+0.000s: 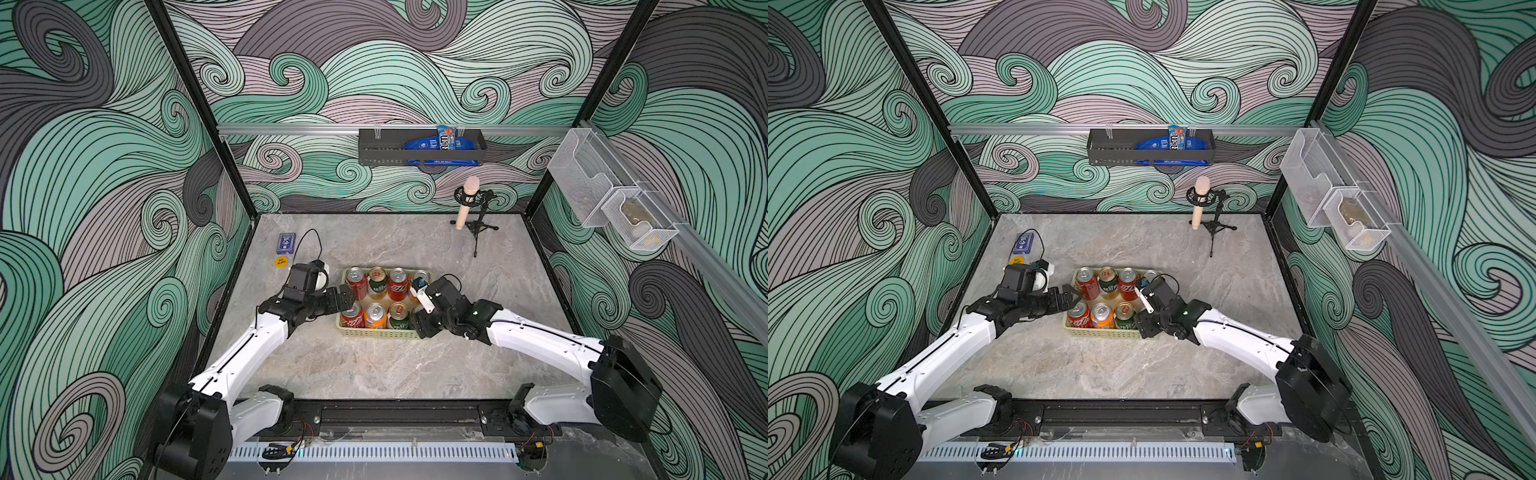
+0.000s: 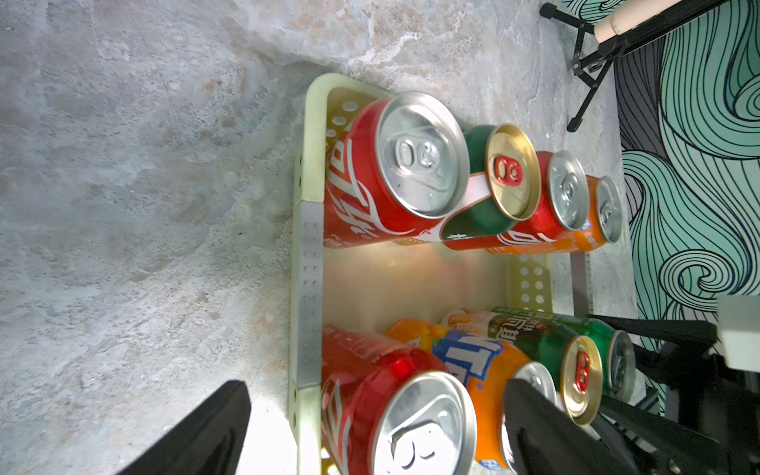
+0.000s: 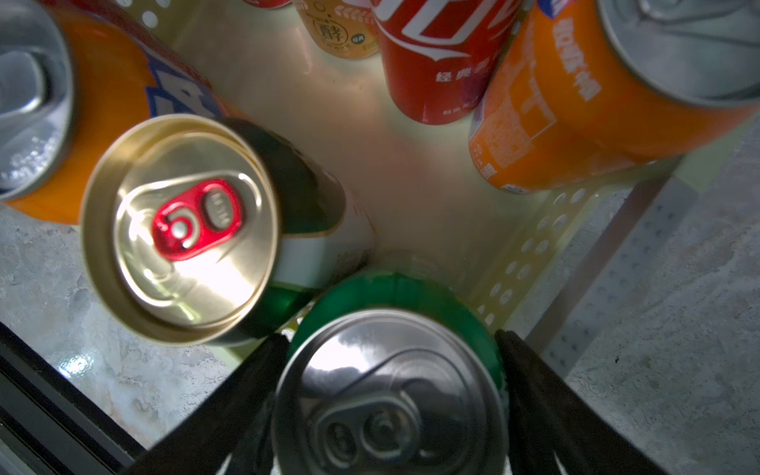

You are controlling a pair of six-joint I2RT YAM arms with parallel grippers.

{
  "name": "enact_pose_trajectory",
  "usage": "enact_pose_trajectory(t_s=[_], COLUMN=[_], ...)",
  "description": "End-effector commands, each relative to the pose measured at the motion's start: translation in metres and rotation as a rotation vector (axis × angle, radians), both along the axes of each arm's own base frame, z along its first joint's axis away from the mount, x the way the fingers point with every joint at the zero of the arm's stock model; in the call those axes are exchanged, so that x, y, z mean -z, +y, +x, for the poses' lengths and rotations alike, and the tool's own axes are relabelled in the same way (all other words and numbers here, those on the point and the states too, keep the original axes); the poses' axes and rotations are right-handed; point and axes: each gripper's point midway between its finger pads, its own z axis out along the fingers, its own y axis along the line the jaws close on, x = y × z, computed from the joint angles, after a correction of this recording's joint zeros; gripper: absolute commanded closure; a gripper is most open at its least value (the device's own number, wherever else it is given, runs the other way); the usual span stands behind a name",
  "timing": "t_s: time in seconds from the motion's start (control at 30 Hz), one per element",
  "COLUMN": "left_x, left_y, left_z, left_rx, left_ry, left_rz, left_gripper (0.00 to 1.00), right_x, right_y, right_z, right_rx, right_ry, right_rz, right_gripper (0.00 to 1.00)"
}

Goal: Take out the drinks from the basket
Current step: Pick up the drink from the basket.

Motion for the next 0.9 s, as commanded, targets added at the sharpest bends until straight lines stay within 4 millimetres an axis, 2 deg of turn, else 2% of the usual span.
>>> enact_pose_trajectory(t_s=[0.0,0.13,0.27,0.53,0.87], left_x=[-0.013,-0.014,-0.014,-0.014,-0.019], left_y=[-0.004,-0.005,-0.005,-0.005,-0.006], left_z=[0.002,0.002,0.002,0.001,0.002], left_rx=[0.021,0.022,0.023,0.023,0.025], left_ry=[-0.038,-0.040,-0.042,-0.041,-0.048], left_rz=[-0.013,-0.015,-0.016,-0.019,-0.023], left_gripper=[0.01,0.01,0.01,0.01,0.01], right_x=[0.002,-0.002,-0.009,-0.049,-0.072], right_y=[0.004,0.003,0.002,0.010,0.005], right_z=[-0.003,-0.003,-0.002,0.004,0.019], right_rx=[-0.002,0.002,0.012,0.022,0.064], right_ry=[0.000,-0.009,-0.027,-0.084,-0.105], right_rz=[0.011,0.018,0.035,0.122,0.128], right_gripper=[0.30,0.40,0.45,0.45,0.46])
